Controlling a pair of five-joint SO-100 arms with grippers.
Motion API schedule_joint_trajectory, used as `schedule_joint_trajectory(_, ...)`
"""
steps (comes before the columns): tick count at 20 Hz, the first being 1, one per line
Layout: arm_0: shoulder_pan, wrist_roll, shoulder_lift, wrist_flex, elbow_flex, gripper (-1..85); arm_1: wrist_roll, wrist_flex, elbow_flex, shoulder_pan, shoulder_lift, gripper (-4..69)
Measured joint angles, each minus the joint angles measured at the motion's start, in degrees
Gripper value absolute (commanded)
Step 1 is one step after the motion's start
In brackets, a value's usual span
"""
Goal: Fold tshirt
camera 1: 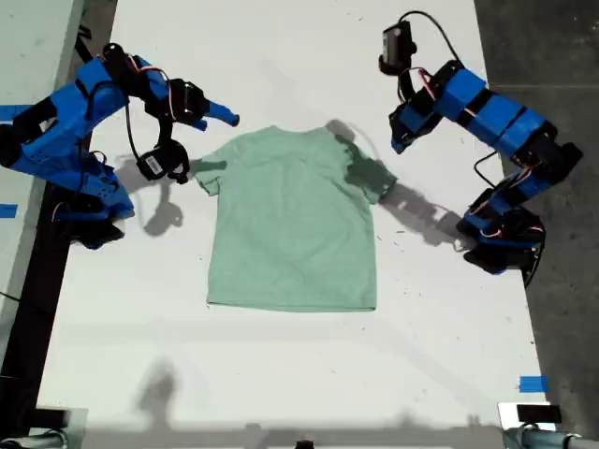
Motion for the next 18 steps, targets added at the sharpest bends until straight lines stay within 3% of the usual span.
schedule_joint_trajectory(1,0.0,0.0,0.0,0.0,0.0,29.8,0.0,1.49,-1.23,0.0,0.7,6.2)
schedule_joint_trajectory(2,0.0,0.0,0.0,0.0,0.0,29.8,0.18,2.37,-1.85,0.0,1.32,20.3)
schedule_joint_trajectory(4,0.0,0.0,0.0,0.35,0.0,29.9,1.93,3.52,-3.16,-0.97,1.85,29.7)
schedule_joint_trajectory(5,0.0,0.0,0.0,0.35,0.18,30.0,3.16,4.04,-3.78,-2.29,2.29,41.7)
schedule_joint_trajectory(8,0.0,0.0,0.09,0.35,0.88,30.2,6.42,5.1,-3.87,-8.88,4.31,32.5)
schedule_joint_trajectory(14,0.0,0.0,1.85,0.7,2.72,30.4,8.17,4.57,-2.37,-10.72,4.83,38.9)
schedule_joint_trajectory(18,0.0,0.0,5.45,0.7,5.71,30.5,5.63,-3.69,8.61,-4.31,4.66,39.1)
